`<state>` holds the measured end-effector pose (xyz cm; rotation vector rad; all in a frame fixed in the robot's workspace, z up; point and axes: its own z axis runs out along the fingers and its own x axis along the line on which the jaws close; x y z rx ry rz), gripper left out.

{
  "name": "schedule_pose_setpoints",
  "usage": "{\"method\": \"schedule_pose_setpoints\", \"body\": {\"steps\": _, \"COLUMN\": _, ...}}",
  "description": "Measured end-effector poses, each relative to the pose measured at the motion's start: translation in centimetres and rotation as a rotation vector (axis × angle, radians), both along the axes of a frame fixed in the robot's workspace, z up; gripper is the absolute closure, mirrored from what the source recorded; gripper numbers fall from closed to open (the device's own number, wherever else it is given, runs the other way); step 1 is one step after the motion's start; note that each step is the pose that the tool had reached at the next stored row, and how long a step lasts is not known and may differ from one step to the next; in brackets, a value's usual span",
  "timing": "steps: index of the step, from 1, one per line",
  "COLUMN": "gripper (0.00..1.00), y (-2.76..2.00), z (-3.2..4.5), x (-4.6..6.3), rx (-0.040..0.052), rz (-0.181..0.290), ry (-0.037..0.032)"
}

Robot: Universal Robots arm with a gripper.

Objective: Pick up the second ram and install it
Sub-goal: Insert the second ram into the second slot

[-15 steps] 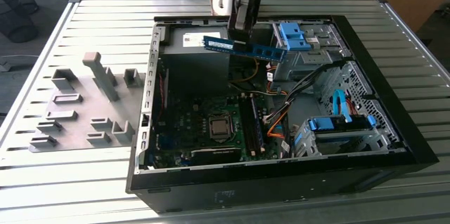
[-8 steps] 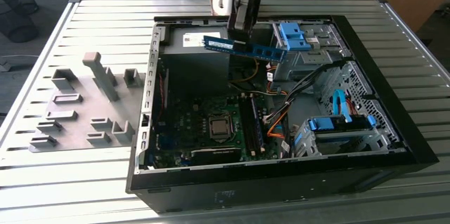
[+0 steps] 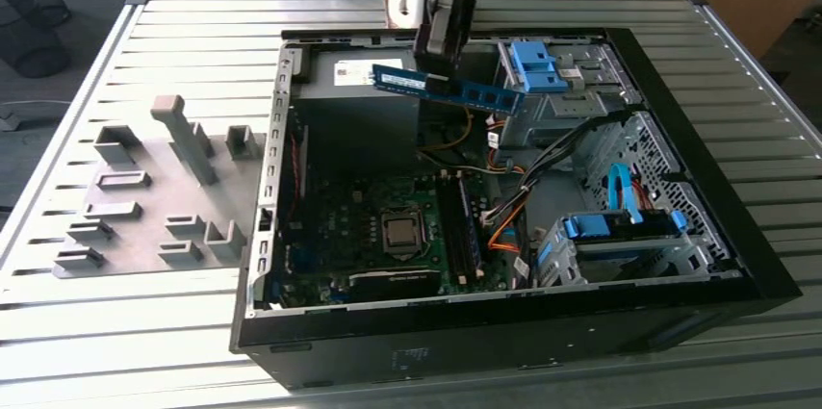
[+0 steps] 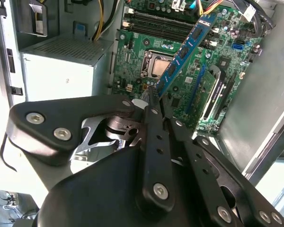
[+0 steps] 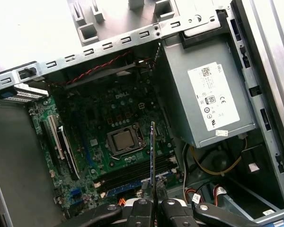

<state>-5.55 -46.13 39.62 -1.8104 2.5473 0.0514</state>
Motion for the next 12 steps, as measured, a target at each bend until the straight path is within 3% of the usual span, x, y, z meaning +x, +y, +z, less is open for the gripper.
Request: {"method": "schedule_pose_setpoints", "body": {"steps": 12, "gripper": 0.86, "y": 0.00, "z": 0.00, "x": 0.00, "rx": 0.0000, "rz": -0.022, "ry": 0.0000}}
